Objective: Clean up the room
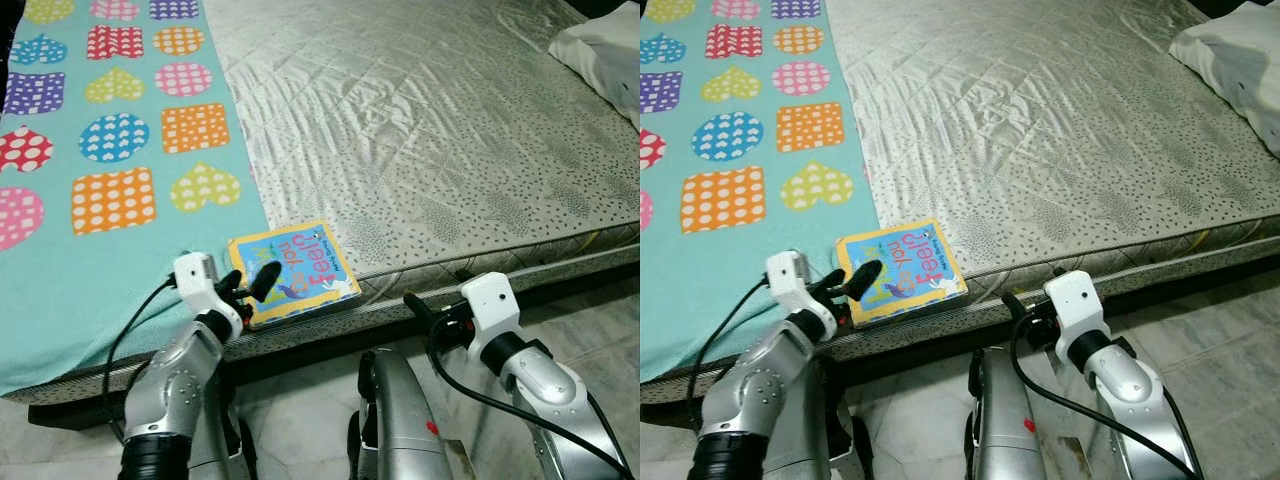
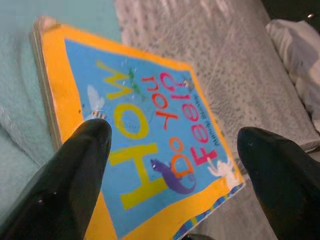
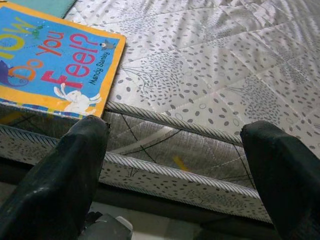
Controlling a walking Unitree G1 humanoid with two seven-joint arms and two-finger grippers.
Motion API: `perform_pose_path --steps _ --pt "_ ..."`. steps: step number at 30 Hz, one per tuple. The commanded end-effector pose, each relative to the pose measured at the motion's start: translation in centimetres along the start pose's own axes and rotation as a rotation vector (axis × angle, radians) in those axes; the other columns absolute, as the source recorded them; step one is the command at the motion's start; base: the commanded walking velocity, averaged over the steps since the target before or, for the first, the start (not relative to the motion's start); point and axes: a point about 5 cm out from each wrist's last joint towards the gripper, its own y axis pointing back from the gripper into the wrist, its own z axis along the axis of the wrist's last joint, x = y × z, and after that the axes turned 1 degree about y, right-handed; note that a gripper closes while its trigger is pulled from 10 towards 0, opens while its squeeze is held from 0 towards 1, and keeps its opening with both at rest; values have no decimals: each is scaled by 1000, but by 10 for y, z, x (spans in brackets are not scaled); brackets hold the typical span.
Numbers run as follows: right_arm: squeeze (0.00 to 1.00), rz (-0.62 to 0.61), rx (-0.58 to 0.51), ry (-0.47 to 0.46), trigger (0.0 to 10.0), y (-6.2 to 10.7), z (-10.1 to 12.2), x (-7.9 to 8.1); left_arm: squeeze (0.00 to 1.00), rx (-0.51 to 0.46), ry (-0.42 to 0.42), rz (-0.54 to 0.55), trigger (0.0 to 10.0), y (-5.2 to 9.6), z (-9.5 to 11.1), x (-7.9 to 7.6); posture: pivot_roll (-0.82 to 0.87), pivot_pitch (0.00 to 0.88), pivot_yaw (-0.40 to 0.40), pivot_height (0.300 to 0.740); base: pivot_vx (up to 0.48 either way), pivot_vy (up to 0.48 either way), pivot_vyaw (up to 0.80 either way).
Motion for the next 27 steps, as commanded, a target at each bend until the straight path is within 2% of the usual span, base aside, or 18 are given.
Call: perform_pose_path --steps 1,2,3,4,5,21,27 --pt "0 2 10 6 10000 3 -3 0 1000 13 1 21 10000 -1 -4 4 -147 218 -53 555 0 0 0" --pt "0 -1 9 9 10000 3 -3 -1 776 13 4 29 10000 -3 -4 6 -147 218 -53 555 0 0 0" --pt "0 -2 9 10 10000 3 -3 -1 776 13 5 33 10000 -3 -4 7 -148 218 -53 555 0 0 0" --pt "0 -4 8 12 10000 4 -3 -2 180 14 2 44 10000 -3 -4 10 -148 218 -53 555 0 0 0" --pt "0 -5 8 12 10000 4 -3 -3 0 14 2 49 10000 -3 -4 11 -148 218 -53 555 0 0 0" --pt "0 -6 2 21 10000 2 -2 -6 0 -21 22 147 10000 0 -1 34 -151 219 -56 555 0 0 0" --pt "0 -7 -2 24 10000 1 0 -5 0 9 46 173 10000 -7 -4 43 -159 219 -56 555 0 0 0"
